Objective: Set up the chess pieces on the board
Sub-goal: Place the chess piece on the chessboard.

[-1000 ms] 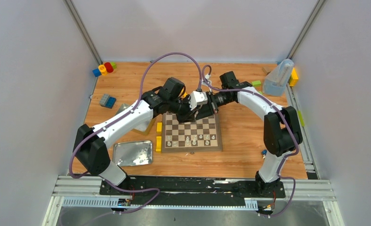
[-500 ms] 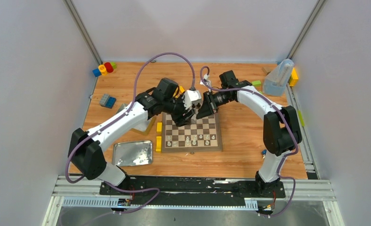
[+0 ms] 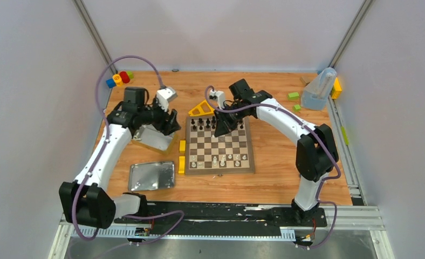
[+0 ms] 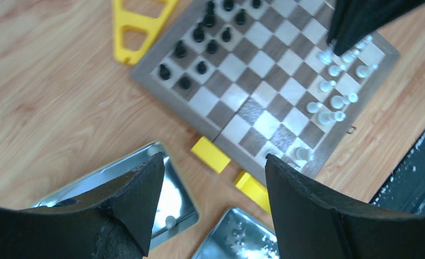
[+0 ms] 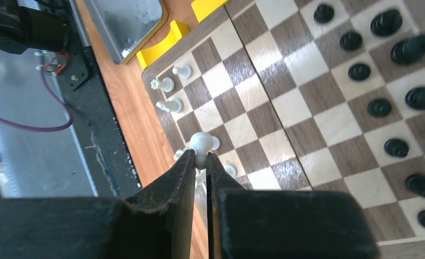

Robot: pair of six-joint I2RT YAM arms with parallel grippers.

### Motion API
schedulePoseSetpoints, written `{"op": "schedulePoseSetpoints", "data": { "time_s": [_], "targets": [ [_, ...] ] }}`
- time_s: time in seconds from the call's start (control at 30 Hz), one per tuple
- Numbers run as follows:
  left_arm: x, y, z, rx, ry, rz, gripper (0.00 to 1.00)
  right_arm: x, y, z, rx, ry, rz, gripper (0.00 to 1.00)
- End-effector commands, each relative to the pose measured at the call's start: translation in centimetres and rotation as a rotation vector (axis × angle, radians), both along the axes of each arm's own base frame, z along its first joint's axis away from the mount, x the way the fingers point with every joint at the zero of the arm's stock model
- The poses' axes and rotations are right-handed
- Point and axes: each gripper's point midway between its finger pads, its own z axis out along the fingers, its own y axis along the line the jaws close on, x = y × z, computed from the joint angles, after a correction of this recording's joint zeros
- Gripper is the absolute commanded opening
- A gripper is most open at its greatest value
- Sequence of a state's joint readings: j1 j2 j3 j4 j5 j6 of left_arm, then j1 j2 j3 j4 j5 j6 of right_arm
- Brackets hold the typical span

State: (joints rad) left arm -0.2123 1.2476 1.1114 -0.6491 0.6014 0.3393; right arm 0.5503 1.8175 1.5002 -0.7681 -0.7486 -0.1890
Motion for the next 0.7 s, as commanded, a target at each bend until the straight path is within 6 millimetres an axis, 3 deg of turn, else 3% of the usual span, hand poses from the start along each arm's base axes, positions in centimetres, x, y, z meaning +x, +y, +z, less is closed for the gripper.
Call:
{"op": "schedulePoseSetpoints", "data": {
  "time_s": [0.0,0.1,0.3,0.47,0.67],
  "targets": [
    [0.0,3.2,2.8,-0.116,-0.01,0.1,0.76,1.3,1.6,0.1,-0.134,-0.168,0.011,0.0],
    [0.7,6.5,3.8,-0.165,-0.007,0.215,0.77,1.3,2.9,-0.3,-0.212,-0.24,0.04,0.0],
    [1.3,10.5,4.7,-0.223,0.01,0.356,0.79,0.4,4.7,-2.6,-0.399,-0.341,0.124,0.0],
    [1.5,13.3,5.4,-0.281,0.007,0.44,0.81,-0.9,5.1,-5.5,-0.539,-0.389,0.203,0.0],
    [1.8,14.3,5.2,-0.302,0.018,0.471,0.84,-2.2,4.7,-7.3,-0.635,-0.424,0.263,0.0]
  ]
}}
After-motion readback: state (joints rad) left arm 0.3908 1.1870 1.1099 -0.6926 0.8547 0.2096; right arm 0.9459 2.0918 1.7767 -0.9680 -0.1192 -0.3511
